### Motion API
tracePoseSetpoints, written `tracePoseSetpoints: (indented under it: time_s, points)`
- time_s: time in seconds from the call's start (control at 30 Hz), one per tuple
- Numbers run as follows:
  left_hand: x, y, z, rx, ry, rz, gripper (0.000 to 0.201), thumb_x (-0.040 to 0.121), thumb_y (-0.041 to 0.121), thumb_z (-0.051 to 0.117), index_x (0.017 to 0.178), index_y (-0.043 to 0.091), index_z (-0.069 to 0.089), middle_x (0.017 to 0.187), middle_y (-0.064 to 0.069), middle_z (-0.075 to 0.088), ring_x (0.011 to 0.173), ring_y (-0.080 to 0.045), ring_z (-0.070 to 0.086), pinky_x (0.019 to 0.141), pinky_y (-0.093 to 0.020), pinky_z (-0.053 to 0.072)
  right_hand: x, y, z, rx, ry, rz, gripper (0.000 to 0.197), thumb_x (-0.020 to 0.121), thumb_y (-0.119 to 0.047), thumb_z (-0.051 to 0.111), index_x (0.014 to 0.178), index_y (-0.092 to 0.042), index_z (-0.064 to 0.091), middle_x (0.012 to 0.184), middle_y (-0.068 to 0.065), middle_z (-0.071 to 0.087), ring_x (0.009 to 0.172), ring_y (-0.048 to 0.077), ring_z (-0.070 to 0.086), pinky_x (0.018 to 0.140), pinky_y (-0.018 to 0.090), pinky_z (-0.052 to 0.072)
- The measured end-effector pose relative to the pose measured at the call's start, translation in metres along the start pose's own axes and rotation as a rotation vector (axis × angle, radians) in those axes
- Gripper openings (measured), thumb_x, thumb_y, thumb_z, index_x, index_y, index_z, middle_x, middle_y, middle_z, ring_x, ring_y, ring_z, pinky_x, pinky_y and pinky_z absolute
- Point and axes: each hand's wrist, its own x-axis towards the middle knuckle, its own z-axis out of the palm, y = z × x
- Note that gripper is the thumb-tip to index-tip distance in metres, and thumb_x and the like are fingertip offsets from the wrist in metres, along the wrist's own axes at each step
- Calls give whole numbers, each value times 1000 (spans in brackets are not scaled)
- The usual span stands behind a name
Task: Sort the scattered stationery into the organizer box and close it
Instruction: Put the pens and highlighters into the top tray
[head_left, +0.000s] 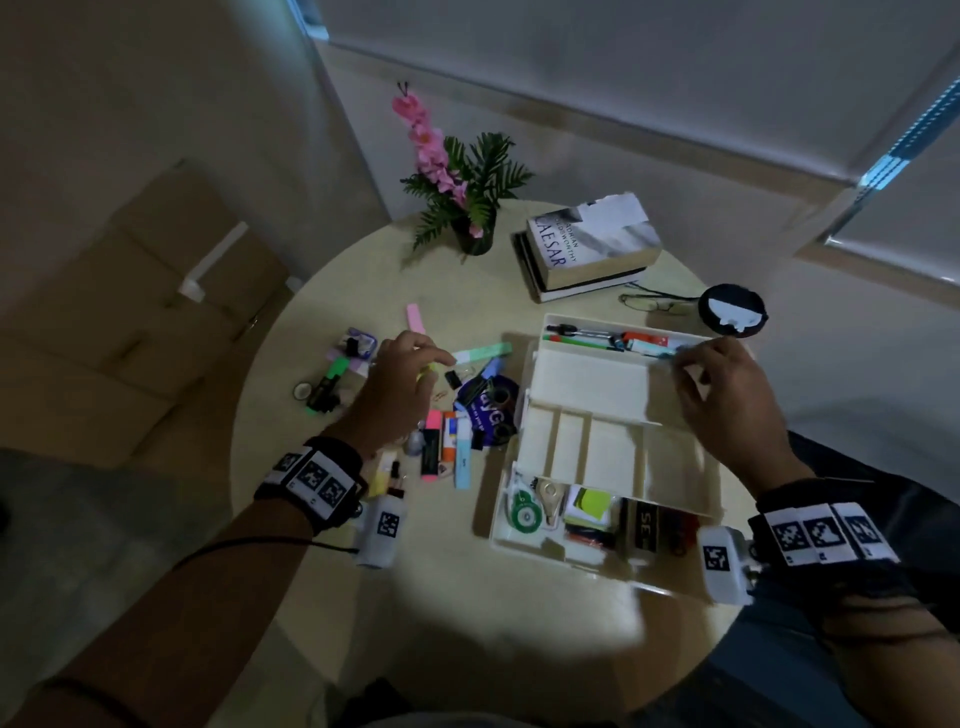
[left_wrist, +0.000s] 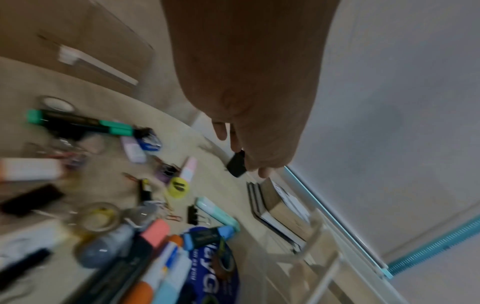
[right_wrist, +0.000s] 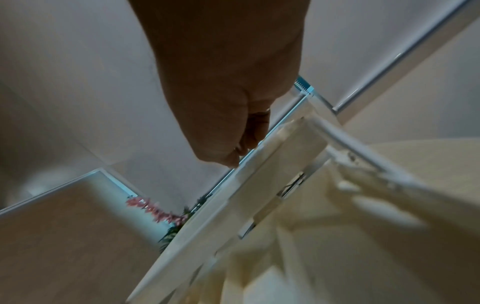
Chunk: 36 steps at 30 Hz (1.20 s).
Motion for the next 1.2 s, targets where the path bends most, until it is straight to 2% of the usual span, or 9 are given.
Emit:
tracePoseSetpoints:
  time_s: [0.1,0.2,0.23,0.43,0.6,0.77,0.9,1.07,1.2]
  points:
    - [-29,-35,-16,-18,-37,-56,29,88,-1,61,106,15,77,112,-10,63,107,-29,62,97,-42,49,-11,-43,18,73,-24,-51,15,93,-2,72,107,-6,74,107,11,64,79,18,59,75,28,51]
    - [-57,-64,-27,-19,-111,-113,24,88,11,61,104,16,77,106,-10,63,100,-26,61,92,-37,49,-21,-90,42,145,-77,-107,12,92,0,72,103,-5,73,99,8,63,73,14,57,72,8,43]
    - [-66,-75,-28,-44,-143,-132,23,89,11,62,104,18,76,105,-7,62,97,-24,61,89,-36,52,-25,-107,50,164,-110,-120,12,93,0,72,103,-6,73,98,6,63,73,14,58,72,7,43]
    - [-114,-121,-30,-165,-260,-194,18,89,8,75,104,18,77,106,-1,63,95,-20,66,85,-32,55,-45,-193,120,118,-509,-171,18,90,-4,70,106,-10,71,103,8,68,89,27,67,73,35,52]
    - [-140,-156,-29,-114,-366,-240,24,91,14,75,114,20,75,111,-3,60,101,-23,65,88,-33,54,-58,-230,183,-68,-768,117,52,98,-26,68,142,-8,49,133,19,49,119,37,57,83,28,39]
    - [-147,-175,-35,-183,-350,-243,21,87,14,79,105,23,74,106,-1,63,94,-21,67,85,-40,58,-49,-242,217,-126,-685,288,44,102,-14,57,140,5,48,137,31,48,127,46,48,104,48,46]
    - [-147,-185,-42,-128,-346,-333,24,81,26,84,90,33,63,97,8,61,88,-17,65,77,-37,57,-45,-234,236,-204,-648,310,40,103,-17,55,135,5,53,132,30,54,129,50,43,104,55,45]
    - [-137,-178,-39,-85,-344,-438,28,83,39,82,100,23,66,97,6,67,88,-15,66,67,-31,53,-50,-222,252,-198,-629,362,40,107,-17,42,140,2,52,128,26,54,123,46,49,100,49,47]
    - [-130,-170,-32,-27,-377,-431,32,84,42,82,101,18,70,94,4,71,83,-17,69,61,-27,49,-62,-224,249,-159,-562,389,40,103,-22,57,136,1,52,128,29,57,123,51,51,98,56,50]
